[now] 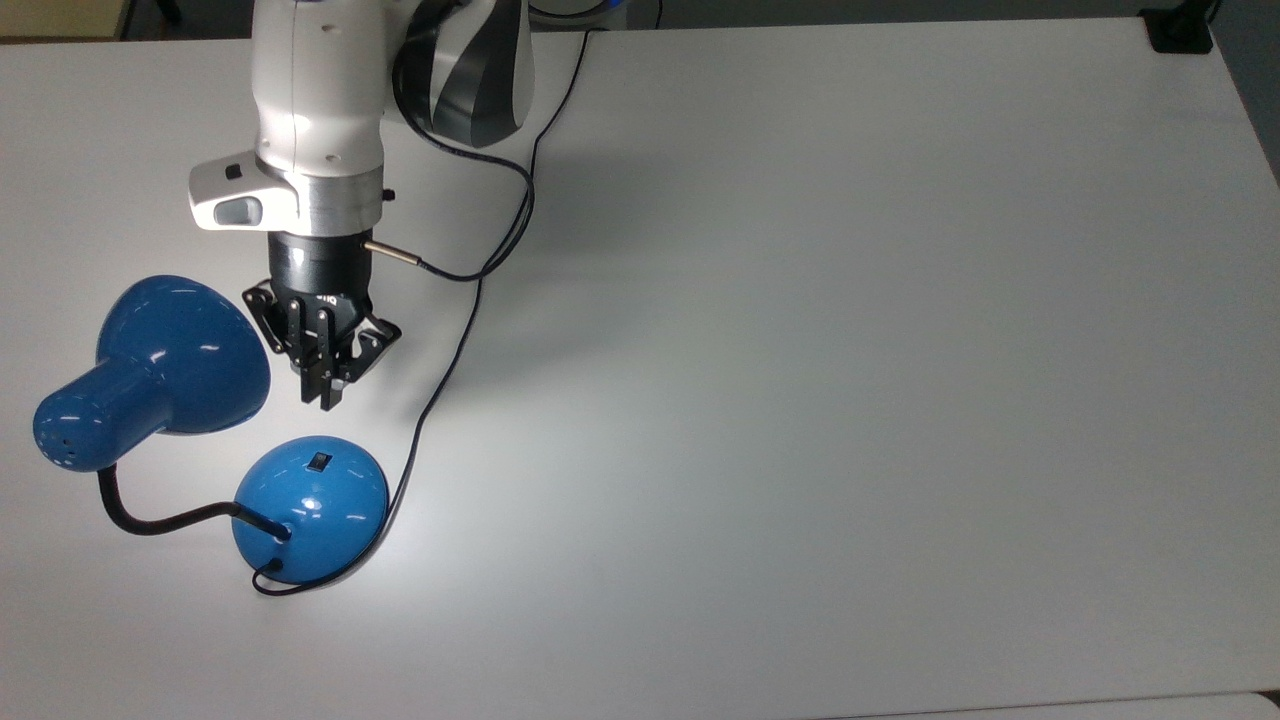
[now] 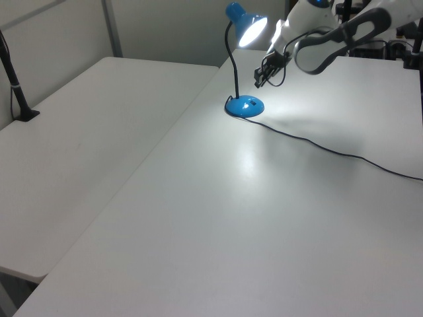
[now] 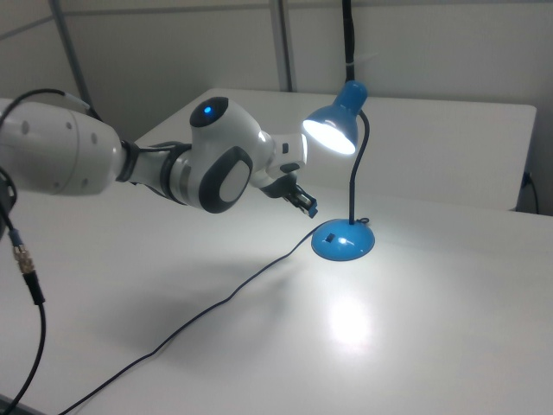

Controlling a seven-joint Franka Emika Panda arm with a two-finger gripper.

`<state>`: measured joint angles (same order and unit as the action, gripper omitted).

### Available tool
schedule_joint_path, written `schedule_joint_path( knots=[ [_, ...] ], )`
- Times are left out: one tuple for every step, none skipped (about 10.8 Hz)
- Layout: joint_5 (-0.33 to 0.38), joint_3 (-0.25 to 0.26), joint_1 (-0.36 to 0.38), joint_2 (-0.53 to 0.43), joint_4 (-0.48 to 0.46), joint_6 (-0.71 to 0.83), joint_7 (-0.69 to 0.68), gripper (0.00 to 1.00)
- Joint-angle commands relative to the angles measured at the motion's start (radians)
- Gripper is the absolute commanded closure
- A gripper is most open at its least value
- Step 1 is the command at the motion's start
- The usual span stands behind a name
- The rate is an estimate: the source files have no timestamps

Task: Turn on the lamp

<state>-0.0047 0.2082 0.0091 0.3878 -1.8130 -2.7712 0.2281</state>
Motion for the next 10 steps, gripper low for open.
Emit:
schedule_joint_path(
  knots=[
    [-0.001, 0.002, 0.025, -0.168, -0.060, 0.266, 0.040, 0.61],
    [-0.001, -0.003, 0.025, -0.203, -0.021, 0.410, 0.037, 0.46],
    [-0.001, -0.007, 0.026, -0.220, 0.033, 0.574, 0.030, 0.26],
    [0.000, -0.015, 0.026, -0.221, 0.102, 0.734, 0.007, 0.00],
    [0.005, -0.022, 0.026, -0.221, 0.156, 0.857, -0.062, 0.00],
    [0.037, -0.021, 0.025, -0.222, 0.196, 0.946, -0.146, 0.00],
    [0.075, -0.012, 0.025, -0.222, 0.230, 1.022, -0.218, 0.00],
    [0.077, -0.009, 0.022, -0.224, 0.234, 1.062, -0.283, 0.00],
    [0.074, -0.009, 0.016, -0.224, 0.235, 1.065, -0.330, 0.00],
    [0.072, -0.009, 0.012, -0.224, 0.235, 1.065, -0.354, 0.00]
  ],
)
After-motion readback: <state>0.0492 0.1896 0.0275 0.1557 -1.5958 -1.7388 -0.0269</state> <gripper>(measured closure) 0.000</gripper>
